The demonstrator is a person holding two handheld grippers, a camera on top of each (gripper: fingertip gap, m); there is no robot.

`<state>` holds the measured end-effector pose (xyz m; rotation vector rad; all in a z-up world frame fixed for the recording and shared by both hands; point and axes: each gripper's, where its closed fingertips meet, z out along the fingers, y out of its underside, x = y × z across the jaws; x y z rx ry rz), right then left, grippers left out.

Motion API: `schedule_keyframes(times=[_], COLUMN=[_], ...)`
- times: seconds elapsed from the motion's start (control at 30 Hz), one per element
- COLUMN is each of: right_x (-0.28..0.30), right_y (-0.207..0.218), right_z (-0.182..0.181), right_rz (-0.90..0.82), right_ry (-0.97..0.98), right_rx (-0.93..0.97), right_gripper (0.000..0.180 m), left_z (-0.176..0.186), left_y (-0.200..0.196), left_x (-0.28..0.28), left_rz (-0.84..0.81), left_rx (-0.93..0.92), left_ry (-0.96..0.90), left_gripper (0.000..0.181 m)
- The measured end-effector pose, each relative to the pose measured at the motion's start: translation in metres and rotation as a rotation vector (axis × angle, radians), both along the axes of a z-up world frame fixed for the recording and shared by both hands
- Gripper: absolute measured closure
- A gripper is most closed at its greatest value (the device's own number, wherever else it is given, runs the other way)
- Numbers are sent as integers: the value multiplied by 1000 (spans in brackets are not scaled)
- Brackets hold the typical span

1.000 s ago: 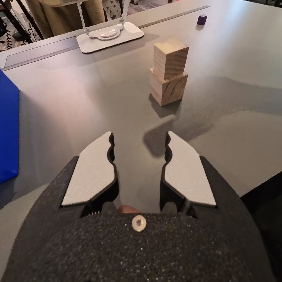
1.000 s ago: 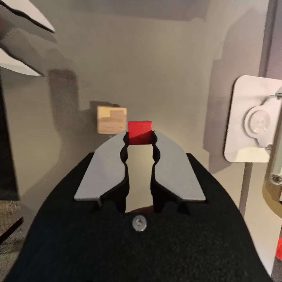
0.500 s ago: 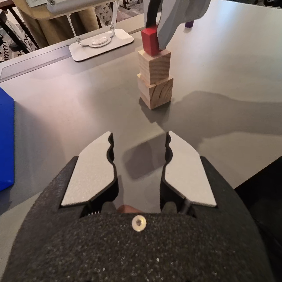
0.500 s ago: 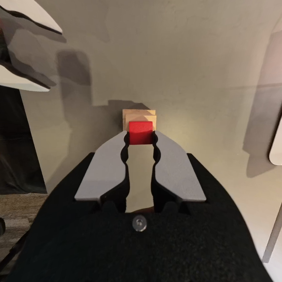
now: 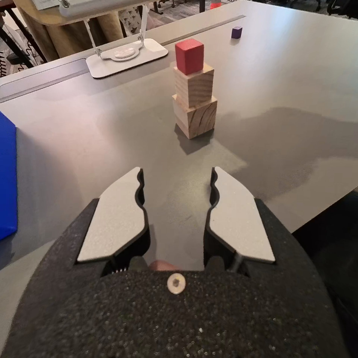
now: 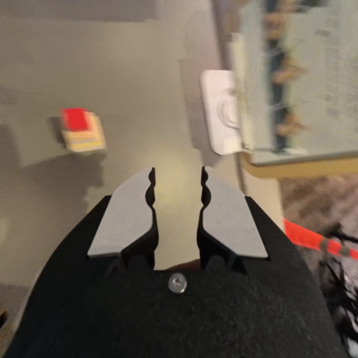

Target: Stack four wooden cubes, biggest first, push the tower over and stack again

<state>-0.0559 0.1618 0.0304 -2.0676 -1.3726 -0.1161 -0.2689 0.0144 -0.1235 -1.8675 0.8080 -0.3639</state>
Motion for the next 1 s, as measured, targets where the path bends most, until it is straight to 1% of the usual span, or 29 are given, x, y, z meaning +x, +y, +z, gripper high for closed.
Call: schedule_keyframes(times=[0.03,0.07,0.13,0.2,0.27,0.37,0.47,0.5,0.6,0.7,0.73,0.77,0.8,0.93,1.0], right_x=[28,58,118,171,212,250,261,263,252,253,253,252,253,249,239], right_y=[17,32,61,85,104,122,124,124,118,112,112,113,114,115,115], right_z=[14,20,12,-17,-56,-116,-165,-176,-201,-213,-215,-216,-217,-211,-190], right_rz=[-65,-128,-252,-378,-530,-757,-948,-997,-1029,-1047,-1049,-1043,-1050,-1019,-946], right_ry=[0,-6,-20,-16,47,176,279,288,315,231,222,216,207,195,196], right_rx=[60,88,87,28,-69,-213,-367,-389,-489,-496,-490,-477,-454,-437,-398], right_gripper=[137,137,131,129,127,128,127,130,130,134,139,152,158,158,158], left_z=[0,1,0,-2,-4,-8,-11,-13,-15,-15,-15,-14,-13,-11,-11], left_y=[0,1,1,2,4,6,7,8,8,6,5,4,4,2,2], left_x=[-1,-1,-2,-1,0,1,2,2,2,3,4,4,5,6,6], left_rz=[1,3,4,0,-1,-6,-12,-14,-21,-36,-40,-43,-47,-54,-53], left_rx=[-1,-1,-2,-12,-24,-50,-69,-73,-91,-101,-99,-96,-93,-76,-70], left_ry=[-1,-2,-4,0,-1,-2,-4,-4,-11,-24,-26,-28,-30,-18,-10], left_gripper=[115,115,115,115,115,115,114,114,114,114,114,114,114,114,114])
